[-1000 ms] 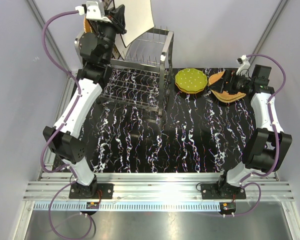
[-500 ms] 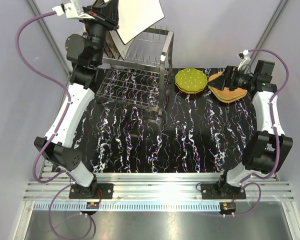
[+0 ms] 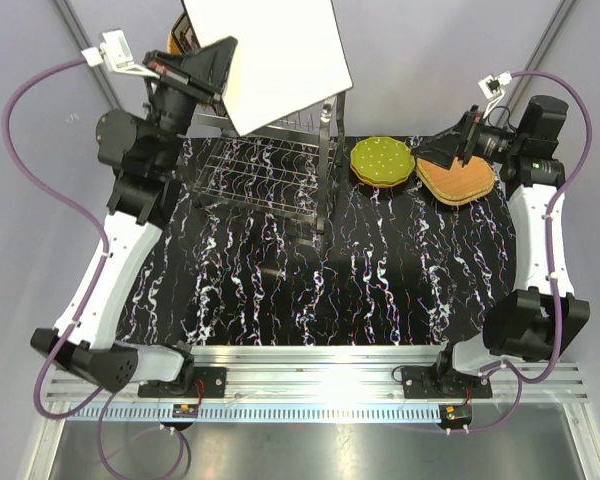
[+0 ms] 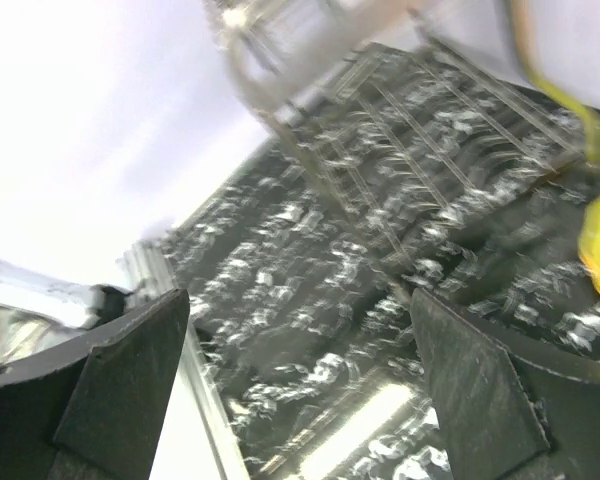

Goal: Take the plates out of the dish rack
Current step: Pass the plate from the left arm to the right

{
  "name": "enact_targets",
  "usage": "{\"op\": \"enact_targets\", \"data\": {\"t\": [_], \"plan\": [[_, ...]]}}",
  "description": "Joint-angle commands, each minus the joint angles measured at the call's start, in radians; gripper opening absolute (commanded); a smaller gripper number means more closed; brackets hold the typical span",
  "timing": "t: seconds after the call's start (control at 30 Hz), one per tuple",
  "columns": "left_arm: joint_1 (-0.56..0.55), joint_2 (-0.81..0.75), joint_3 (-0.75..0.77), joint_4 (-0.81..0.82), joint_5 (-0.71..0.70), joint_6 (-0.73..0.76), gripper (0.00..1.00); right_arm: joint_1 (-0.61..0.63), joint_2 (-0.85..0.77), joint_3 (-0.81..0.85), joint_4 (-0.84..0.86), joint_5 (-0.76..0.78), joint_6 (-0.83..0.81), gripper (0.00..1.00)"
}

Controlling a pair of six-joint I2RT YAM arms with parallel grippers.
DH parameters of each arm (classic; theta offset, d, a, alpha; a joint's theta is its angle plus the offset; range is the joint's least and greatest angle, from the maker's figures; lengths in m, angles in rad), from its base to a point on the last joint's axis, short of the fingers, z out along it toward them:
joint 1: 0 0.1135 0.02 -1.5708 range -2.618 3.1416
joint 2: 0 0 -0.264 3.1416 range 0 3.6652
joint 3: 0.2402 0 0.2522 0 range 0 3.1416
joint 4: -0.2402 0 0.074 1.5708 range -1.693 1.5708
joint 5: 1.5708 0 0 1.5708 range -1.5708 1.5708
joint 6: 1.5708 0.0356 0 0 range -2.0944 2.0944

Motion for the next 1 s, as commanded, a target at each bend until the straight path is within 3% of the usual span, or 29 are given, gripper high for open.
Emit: {"op": "enact_targets", "data": {"t": [0.0,0.07,0.17,0.37,0.57,0.97], "plan": [[0.001,-0.130,-0.063,0.212,0.074,-0.155,0.00,0.008,-0.032,0.012,0.262,-0.171,0.313,1.00],[0.001,-0.159,-0.109,0.215,0.115,-0.201,0.00,0.019,-0.050,-0.006,0.474,-0.200,0.425,1.00],[0.001,-0.219,-0.209,0.233,0.158,-0.246,0.00,0.054,-0.082,-0.026,0.598,-0.222,0.536,1.00],[0.002,-0.363,-0.444,0.279,0.198,-0.300,0.00,0.139,-0.177,-0.066,0.536,-0.188,0.484,1.00],[0.001,-0.444,-0.629,0.339,0.267,-0.379,0.00,0.303,-0.250,-0.124,0.191,-0.067,0.218,1.00],[-0.015,-0.538,-0.841,0.460,0.339,-0.459,0.00,0.445,-0.289,-0.320,0.396,0.096,0.415,0.99]]}}
